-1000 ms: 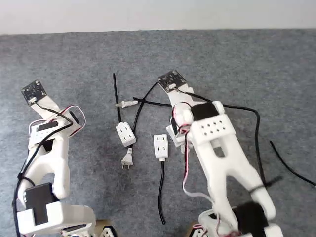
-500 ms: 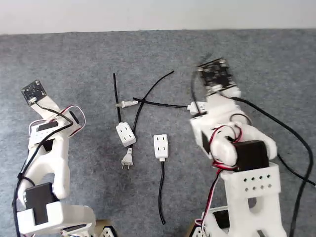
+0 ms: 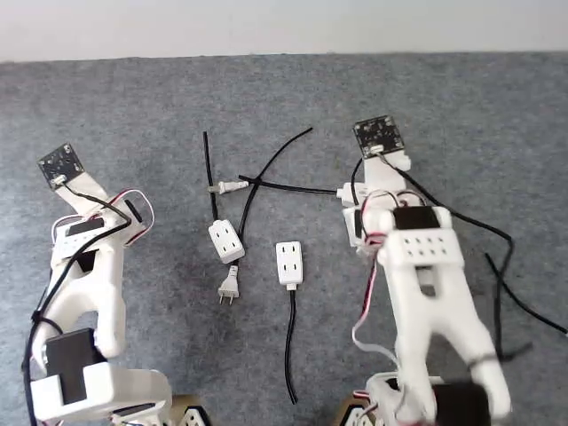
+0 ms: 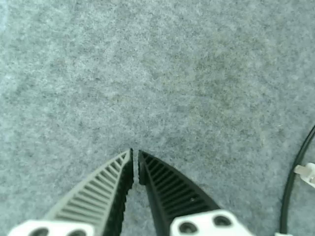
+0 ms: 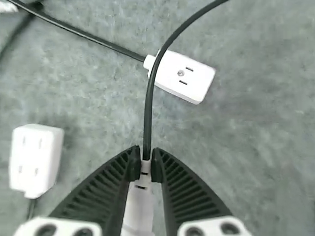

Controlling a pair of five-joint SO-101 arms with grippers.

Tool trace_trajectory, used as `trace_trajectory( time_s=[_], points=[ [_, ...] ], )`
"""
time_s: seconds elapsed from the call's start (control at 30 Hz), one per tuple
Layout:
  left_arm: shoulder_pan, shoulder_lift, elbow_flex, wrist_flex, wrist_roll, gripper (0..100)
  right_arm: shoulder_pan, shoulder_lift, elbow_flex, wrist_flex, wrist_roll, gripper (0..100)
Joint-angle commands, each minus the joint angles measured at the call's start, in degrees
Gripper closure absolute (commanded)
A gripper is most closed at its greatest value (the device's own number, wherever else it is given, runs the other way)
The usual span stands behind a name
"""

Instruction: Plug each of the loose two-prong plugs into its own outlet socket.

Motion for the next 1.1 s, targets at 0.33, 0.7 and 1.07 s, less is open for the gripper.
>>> trace_trajectory(
  time_s=[0.33, 0.7, 1.07],
  points=[
    [-0.2, -0.3, -2.6, 0.3, -0.1, 98, 5.3, 21.1, -9.5, 1.1, 10.5, 95.1],
    [-0.2, -0.3, -2.6, 0.3, -0.1, 98, 5.5, 21.6, -13.2, 2.3, 11.6, 87.5],
    [-0.2, -0.3, -2.7, 0.3, -0.1, 98, 5.7, 21.5, -19.4, 10.5, 11.6, 97.4]
  ],
)
